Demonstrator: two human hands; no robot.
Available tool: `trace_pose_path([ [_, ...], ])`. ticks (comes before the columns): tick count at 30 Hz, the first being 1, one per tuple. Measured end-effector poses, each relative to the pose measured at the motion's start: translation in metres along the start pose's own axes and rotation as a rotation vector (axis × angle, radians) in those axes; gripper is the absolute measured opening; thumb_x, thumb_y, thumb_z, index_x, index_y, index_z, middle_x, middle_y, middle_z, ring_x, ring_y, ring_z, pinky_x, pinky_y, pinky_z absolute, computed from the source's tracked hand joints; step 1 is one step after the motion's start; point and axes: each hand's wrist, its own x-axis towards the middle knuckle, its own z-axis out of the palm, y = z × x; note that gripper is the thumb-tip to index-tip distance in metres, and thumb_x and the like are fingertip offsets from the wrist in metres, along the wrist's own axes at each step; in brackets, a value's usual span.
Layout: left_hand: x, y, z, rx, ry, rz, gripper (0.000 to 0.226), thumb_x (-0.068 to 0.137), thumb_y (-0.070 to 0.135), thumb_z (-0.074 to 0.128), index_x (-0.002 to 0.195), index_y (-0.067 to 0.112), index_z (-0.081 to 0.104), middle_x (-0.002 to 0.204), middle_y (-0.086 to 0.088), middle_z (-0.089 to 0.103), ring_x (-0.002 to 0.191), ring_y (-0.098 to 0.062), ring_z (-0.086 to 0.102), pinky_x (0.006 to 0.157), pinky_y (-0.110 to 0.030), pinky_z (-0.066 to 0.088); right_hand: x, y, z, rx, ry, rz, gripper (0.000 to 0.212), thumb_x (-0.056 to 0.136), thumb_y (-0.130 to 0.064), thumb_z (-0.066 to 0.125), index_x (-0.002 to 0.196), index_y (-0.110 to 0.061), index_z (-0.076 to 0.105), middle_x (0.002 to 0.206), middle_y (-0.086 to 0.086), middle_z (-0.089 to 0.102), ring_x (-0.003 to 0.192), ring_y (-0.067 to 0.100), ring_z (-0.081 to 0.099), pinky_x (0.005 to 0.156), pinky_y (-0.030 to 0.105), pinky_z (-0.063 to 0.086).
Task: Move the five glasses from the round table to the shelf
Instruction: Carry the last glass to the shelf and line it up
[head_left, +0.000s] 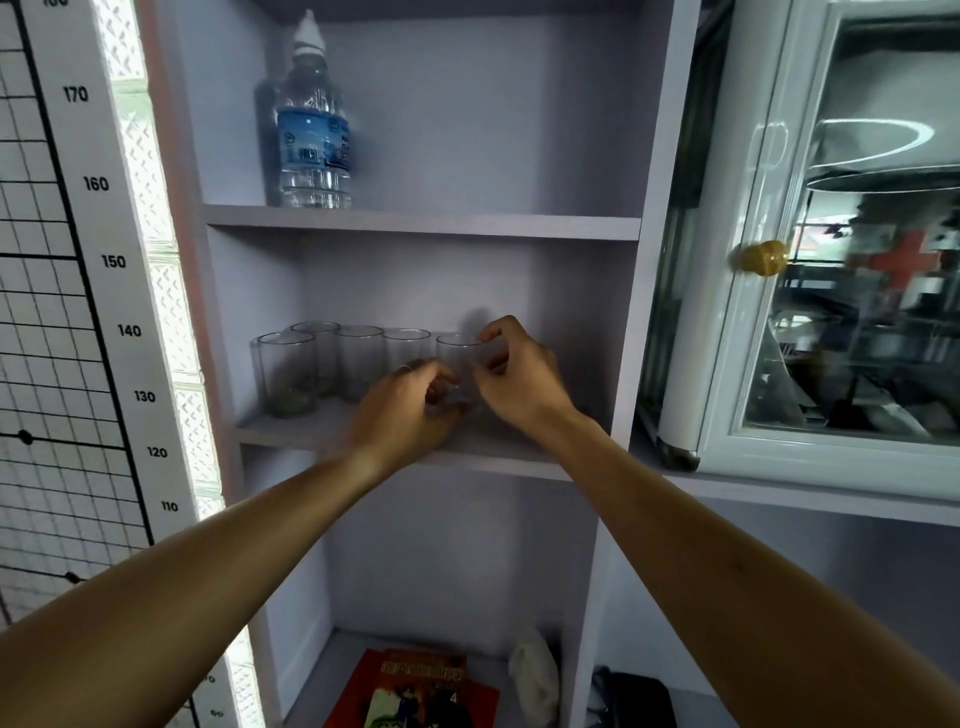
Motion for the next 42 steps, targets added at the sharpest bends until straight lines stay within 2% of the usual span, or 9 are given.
trace_pose_path([
  [4, -0.001, -0.002, -0.003, 0.033, -0.01, -0.007, 0.034, 0.081, 0.037, 0.073, 0.111, 0.023, 0.068, 0.105, 0.004, 0.072, 0.092, -0.012, 0.069, 0.073, -0.021, 0.048, 0.003, -0.002, 0.007, 0.017, -0.009, -0.028, 0.023, 0.085, -0.02, 0.064, 0.105, -0.026, 0.053, 0.087, -0.001, 0.069, 0.076, 0.014, 0.066, 0.066, 0.03, 0.06],
  [12, -0.023, -0.027, -0.044, 0.091, 0.011, -0.041, 0.016, 0.079, 0.033, 0.068, 0.089, 0.022, 0.069, 0.087, 0.004, 0.071, 0.083, -0.019, 0.069, 0.069, -0.037, 0.056, 0.007, -0.017, 0.037, 0.022, 0.18, -0.095, 0.013, 0.081, -0.024, 0.06, 0.091, -0.031, 0.055, 0.074, -0.01, 0.063, 0.066, 0.012, 0.062, 0.059, 0.028, 0.053],
  [15, -0.034, -0.048, -0.071, 0.129, 0.021, -0.086, 0.018, 0.082, 0.037, 0.068, 0.088, 0.02, 0.068, 0.088, 0.006, 0.07, 0.081, -0.016, 0.067, 0.069, -0.037, 0.056, 0.007, -0.042, 0.067, 0.043, 0.065, -0.272, 0.02, 0.08, -0.017, 0.064, 0.099, -0.021, 0.062, 0.079, -0.002, 0.065, 0.066, 0.016, 0.062, 0.064, 0.033, 0.055],
  [19, -0.048, -0.073, -0.104, 0.162, 0.036, -0.139, 0.017, 0.083, 0.034, 0.07, 0.094, 0.022, 0.065, 0.095, 0.006, 0.072, 0.079, -0.011, 0.065, 0.064, -0.01, 0.044, 0.01, -0.08, 0.109, 0.042, -0.212, -0.28, 0.039, 0.085, -0.021, 0.062, 0.123, -0.024, 0.058, 0.104, 0.004, 0.066, 0.086, 0.021, 0.065, 0.083, 0.039, 0.056],
  [23, -0.057, -0.084, -0.125, 0.177, 0.002, -0.161, 0.029, 0.082, 0.029, 0.069, 0.109, 0.021, 0.061, 0.109, 0.003, 0.069, 0.09, -0.017, 0.067, 0.078, -0.028, 0.055, 0.017, -0.098, 0.132, -0.02, -0.326, -0.185, 0.045, 0.088, -0.03, 0.056, 0.132, -0.03, 0.049, 0.126, 0.007, 0.063, 0.109, 0.029, 0.062, 0.095, 0.044, 0.052],
  [28, -0.056, -0.087, -0.123, 0.203, 0.036, -0.131, 0.025, 0.08, 0.034, 0.067, 0.102, 0.029, 0.057, 0.105, 0.006, 0.063, 0.085, -0.018, 0.065, 0.072, -0.031, 0.055, 0.021, -0.102, 0.132, -0.028, -0.26, -0.198, 0.013, 0.092, -0.031, 0.059, 0.1, -0.023, 0.054, 0.101, 0.006, 0.067, 0.09, 0.024, 0.064, 0.081, 0.039, 0.056],
  [36, -0.033, -0.061, -0.078, 0.006, 0.085, -0.059, 0.034, 0.07, 0.052, 0.075, 0.08, 0.03, 0.052, 0.079, 0.014, 0.062, 0.07, -0.005, 0.06, 0.059, -0.026, 0.051, 0.0, -0.073, 0.065, -0.03, -0.139, -0.179, 0.006, 0.084, -0.024, 0.059, 0.084, -0.018, 0.057, 0.085, 0.007, 0.063, 0.072, 0.021, 0.06, 0.065, 0.032, 0.048],
  [39, -0.022, -0.04, -0.052, -0.067, 0.069, 0.015, 0.034, 0.066, 0.054, 0.076, 0.072, 0.037, 0.046, 0.072, 0.016, 0.058, 0.068, -0.002, 0.058, 0.054, -0.014, 0.041, -0.008, -0.059, 0.034, -0.048, -0.084, -0.106, 0.011, 0.083, -0.026, 0.058, 0.077, -0.018, 0.053, 0.082, 0.007, 0.06, 0.069, 0.022, 0.056, 0.061, 0.031, 0.044],
  [42, -0.011, -0.02, -0.027, -0.136, 0.027, 0.056, 0.036, 0.066, 0.052, 0.077, 0.073, 0.03, 0.049, 0.072, 0.011, 0.059, 0.066, -0.007, 0.059, 0.054, -0.025, 0.047, -0.015, -0.043, 0.008, -0.087, -0.035, -0.041, 0.017, 0.083, -0.029, 0.057, 0.072, -0.02, 0.048, 0.081, 0.007, 0.057, 0.066, 0.018, 0.053, 0.056, 0.028, 0.04],
])
